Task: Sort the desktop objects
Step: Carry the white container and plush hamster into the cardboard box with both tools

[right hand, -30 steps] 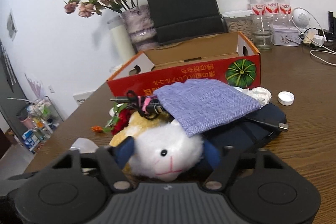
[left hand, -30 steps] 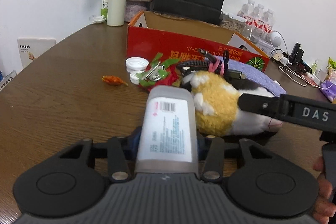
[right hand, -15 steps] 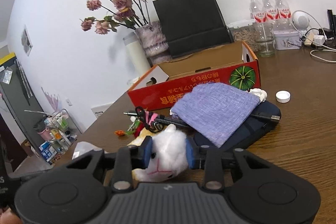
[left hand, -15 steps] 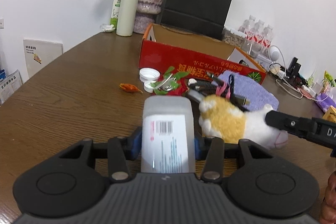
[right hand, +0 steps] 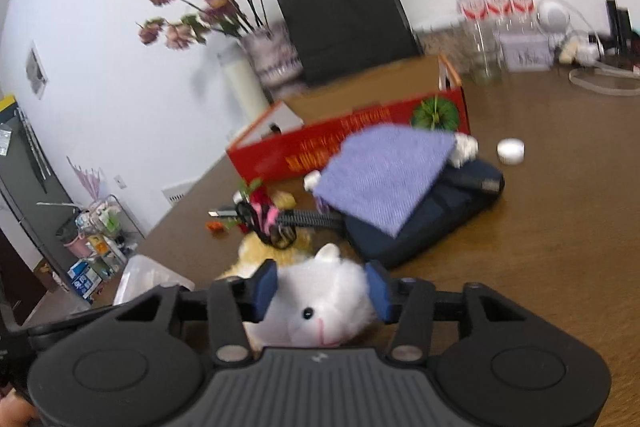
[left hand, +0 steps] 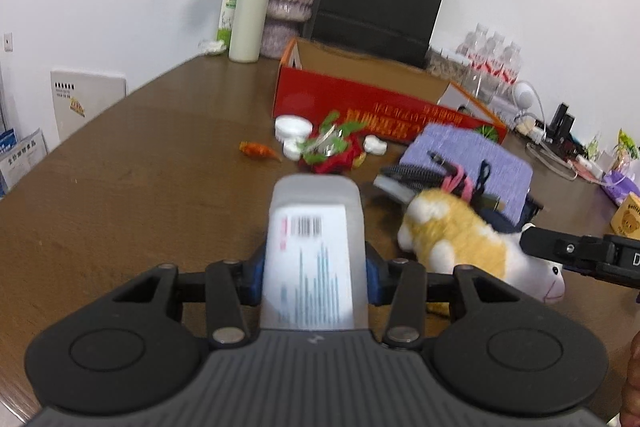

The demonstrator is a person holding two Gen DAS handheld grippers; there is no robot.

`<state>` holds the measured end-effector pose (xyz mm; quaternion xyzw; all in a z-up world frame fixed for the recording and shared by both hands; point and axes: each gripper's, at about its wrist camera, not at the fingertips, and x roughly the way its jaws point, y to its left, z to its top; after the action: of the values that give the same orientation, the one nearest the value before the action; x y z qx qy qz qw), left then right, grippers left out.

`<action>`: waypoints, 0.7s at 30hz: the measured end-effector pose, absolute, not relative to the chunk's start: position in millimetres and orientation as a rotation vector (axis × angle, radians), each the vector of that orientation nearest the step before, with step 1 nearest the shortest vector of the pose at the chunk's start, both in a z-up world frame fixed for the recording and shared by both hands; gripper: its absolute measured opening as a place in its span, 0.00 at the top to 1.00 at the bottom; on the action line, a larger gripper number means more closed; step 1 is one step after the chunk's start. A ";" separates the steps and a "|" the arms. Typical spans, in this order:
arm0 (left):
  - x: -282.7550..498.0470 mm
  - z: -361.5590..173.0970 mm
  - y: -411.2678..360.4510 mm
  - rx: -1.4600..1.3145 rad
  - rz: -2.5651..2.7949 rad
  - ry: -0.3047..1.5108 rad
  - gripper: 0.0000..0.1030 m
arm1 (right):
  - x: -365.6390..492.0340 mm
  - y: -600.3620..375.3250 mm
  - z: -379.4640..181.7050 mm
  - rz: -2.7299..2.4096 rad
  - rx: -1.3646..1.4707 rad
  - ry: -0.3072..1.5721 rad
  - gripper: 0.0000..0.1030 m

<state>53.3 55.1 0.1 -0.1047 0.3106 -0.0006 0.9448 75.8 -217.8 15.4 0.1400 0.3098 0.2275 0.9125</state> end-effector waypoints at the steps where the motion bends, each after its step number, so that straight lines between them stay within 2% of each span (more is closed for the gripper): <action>1: 54.5 -2.2 55.8 -0.211 0.000 0.643 0.56 | 77.0 -216.0 12.5 0.467 0.283 0.653 0.45; 3: 56.4 -5.0 56.9 -0.205 0.007 0.656 0.56 | 77.5 -211.3 11.1 0.458 0.251 0.655 0.42; 5: 54.7 -4.8 57.7 -0.197 0.014 0.652 0.51 | 74.1 -207.6 15.1 0.450 0.209 0.628 0.33; 7: 51.6 -1.2 58.2 -0.181 0.022 0.643 0.33 | 68.5 -204.1 22.2 0.457 0.167 0.593 0.25; 9: 45.7 2.3 57.0 -0.144 0.035 0.624 0.24 | 64.4 -197.9 29.8 0.495 0.128 0.575 0.25; 14: 36.9 0.7 58.8 -0.103 0.044 0.643 0.23 | 71.9 -162.6 33.1 0.580 0.017 0.626 0.25; 17: 34.4 -4.2 62.7 -0.106 0.036 0.655 0.30 | 86.3 -142.7 26.3 0.583 -0.035 0.678 0.25; 19: 34.9 -6.9 65.3 -0.108 0.026 0.661 0.47 | 94.4 -133.1 20.0 0.577 -0.069 0.722 0.25; 21: 38.6 -8.8 67.5 -0.106 0.021 0.664 0.59 | 97.6 -127.7 15.1 0.570 -0.107 0.735 0.26</action>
<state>38.6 67.5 -8.8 -0.0520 0.3258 0.0104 0.9440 97.6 -127.7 15.1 -0.0515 0.3543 0.2748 0.8923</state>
